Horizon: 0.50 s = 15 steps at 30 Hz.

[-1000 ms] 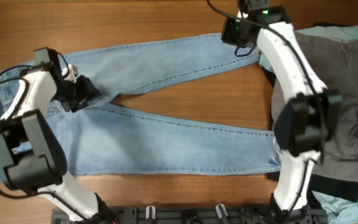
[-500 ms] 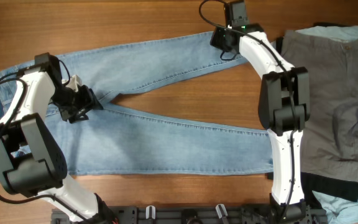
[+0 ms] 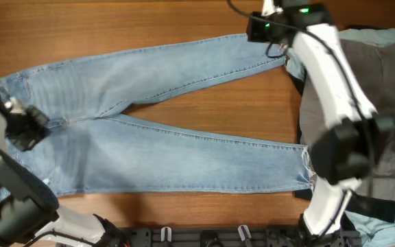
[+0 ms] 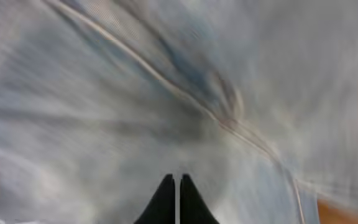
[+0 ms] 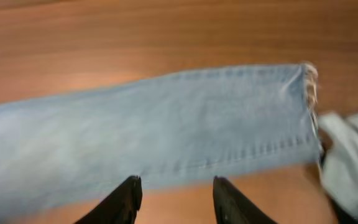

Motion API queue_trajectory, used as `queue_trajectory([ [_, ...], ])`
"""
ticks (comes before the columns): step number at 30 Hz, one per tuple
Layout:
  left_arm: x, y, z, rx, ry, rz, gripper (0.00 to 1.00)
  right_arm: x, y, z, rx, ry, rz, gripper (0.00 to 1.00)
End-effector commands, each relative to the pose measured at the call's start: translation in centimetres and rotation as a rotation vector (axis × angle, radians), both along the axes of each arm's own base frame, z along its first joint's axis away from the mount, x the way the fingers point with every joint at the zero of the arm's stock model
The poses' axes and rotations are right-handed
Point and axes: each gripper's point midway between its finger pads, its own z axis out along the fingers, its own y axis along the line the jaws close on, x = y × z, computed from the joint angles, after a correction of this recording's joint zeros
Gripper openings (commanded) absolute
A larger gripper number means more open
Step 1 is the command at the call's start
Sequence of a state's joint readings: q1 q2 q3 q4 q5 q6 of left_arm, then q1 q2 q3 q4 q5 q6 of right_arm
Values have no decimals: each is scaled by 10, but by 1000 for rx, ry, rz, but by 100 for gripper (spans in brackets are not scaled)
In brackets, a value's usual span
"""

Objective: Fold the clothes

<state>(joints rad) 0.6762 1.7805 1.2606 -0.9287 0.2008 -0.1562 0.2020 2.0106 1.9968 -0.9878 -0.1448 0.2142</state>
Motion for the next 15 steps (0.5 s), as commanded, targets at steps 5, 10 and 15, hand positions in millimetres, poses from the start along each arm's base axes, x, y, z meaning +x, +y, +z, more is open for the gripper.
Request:
queue_trajectory([
  [5, 6, 51, -50, 53, -48, 151, 4, -94, -3, -35, 23, 412, 15, 43],
  [10, 21, 57, -88, 66, -47, 131, 4, -136, -26, -80, -81, 614, -93, 41],
  [15, 12, 100, -118, 202, -5, 236, 4, -189, -46, -124, -170, 824, -144, 43],
])
